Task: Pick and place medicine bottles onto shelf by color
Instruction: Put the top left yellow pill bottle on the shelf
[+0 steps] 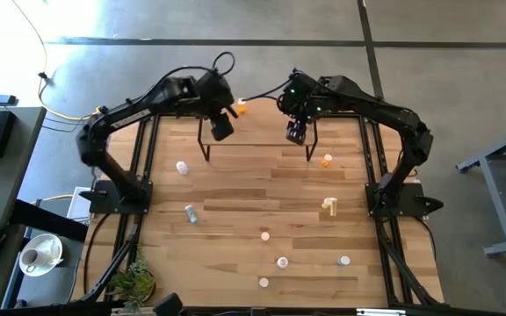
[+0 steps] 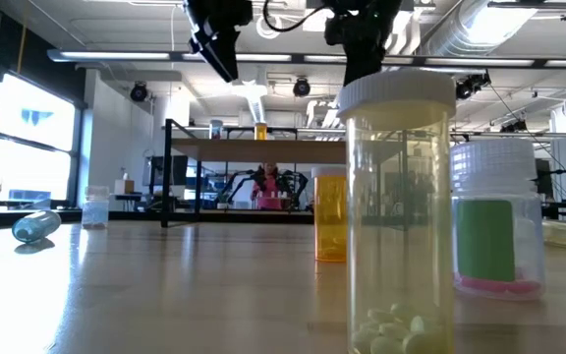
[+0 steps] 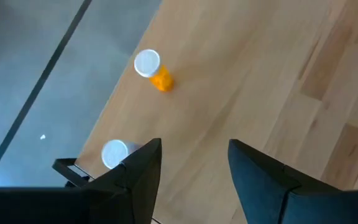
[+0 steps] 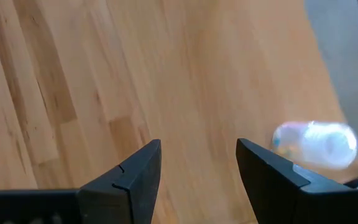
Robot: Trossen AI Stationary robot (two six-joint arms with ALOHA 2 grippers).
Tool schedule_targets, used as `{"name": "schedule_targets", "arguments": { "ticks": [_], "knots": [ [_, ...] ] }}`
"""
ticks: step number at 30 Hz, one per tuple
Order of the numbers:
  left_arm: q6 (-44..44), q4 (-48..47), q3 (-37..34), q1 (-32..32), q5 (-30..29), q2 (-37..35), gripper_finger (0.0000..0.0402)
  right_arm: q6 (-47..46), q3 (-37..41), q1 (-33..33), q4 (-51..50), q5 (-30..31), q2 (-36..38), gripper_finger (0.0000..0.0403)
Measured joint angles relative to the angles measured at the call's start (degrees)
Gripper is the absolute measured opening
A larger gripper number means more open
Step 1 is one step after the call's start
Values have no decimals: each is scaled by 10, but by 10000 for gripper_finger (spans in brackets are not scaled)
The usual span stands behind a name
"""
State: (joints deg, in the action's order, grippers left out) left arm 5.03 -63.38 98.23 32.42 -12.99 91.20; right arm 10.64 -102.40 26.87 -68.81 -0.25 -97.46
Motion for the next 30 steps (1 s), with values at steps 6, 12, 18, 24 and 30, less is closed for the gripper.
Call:
{"name": "schedule_targets", "arguments": {
  "ticks": [6, 12, 18, 24, 30],
  "knots": [
    [-4, 113, -132, -14, 14, -91, 175, -35, 100, -5, 31, -2, 65, 200],
    [-4, 217, -244, -27, 22, -156, 175, -102, 193, -25, 47, -2, 143, 200],
    [-13, 315, -333, -42, 28, -193, 175, -194, 282, -61, 63, 31, 225, 200],
    [-27, 377, -391, -66, 54, -207, 175, -309, 358, -104, 63, 43, 290, 200],
    [-29, 409, -416, -96, 55, -208, 175, -415, 407, -162, 60, 93, 321, 200]
  ]
}}
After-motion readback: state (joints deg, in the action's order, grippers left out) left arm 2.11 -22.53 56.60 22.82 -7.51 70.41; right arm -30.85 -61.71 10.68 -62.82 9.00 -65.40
